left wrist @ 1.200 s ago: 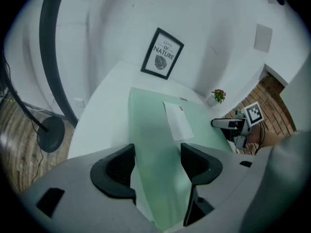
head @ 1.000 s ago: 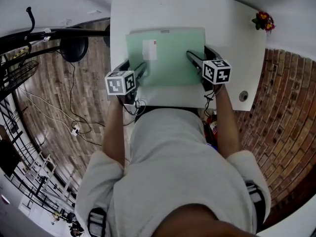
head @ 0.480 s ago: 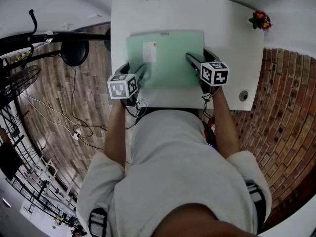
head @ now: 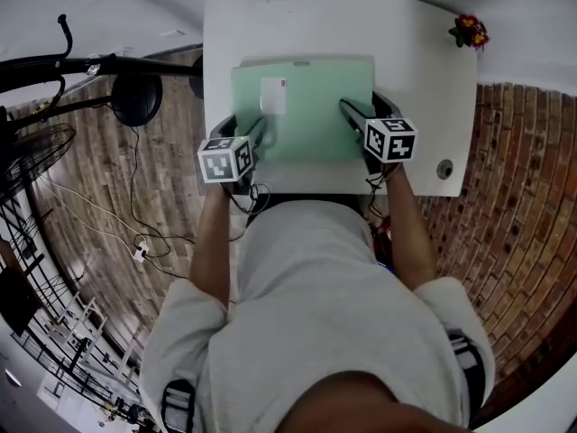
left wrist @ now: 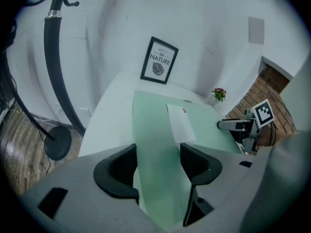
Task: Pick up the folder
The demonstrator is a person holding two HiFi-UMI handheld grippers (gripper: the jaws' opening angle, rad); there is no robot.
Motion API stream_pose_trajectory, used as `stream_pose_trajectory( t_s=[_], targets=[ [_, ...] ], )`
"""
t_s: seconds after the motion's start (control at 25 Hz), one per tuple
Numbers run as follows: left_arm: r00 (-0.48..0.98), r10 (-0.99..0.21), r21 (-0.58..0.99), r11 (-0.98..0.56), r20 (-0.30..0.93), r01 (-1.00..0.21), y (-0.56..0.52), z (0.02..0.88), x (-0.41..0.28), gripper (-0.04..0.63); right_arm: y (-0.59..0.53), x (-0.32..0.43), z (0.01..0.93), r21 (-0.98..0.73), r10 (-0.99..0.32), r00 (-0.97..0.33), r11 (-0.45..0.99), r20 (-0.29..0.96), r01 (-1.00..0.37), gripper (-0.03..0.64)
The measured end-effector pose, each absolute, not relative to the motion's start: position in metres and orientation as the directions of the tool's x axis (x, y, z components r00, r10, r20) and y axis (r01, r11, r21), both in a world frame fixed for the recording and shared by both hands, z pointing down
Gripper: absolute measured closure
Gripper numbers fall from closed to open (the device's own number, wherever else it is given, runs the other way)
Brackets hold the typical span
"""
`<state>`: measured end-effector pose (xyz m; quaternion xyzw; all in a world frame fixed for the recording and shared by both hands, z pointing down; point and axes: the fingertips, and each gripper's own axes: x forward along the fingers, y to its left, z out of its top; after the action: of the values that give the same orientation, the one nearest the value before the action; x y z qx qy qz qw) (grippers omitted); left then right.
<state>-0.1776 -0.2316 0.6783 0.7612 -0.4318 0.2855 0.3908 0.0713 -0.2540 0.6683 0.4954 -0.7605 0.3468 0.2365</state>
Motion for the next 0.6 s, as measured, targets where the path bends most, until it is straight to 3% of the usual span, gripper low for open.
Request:
stream_pose_trajectory(
  t_s=[0.6],
  targets=[
    [0.485,-0.488,0.327,-0.376,0.725,-0.867,-0.219,0.653,-0.178,0.327,-0.226,0.073,0.64,-0.228,-0.669,-0.331,0.24,0.666,-0.944,0.27]
  ],
)
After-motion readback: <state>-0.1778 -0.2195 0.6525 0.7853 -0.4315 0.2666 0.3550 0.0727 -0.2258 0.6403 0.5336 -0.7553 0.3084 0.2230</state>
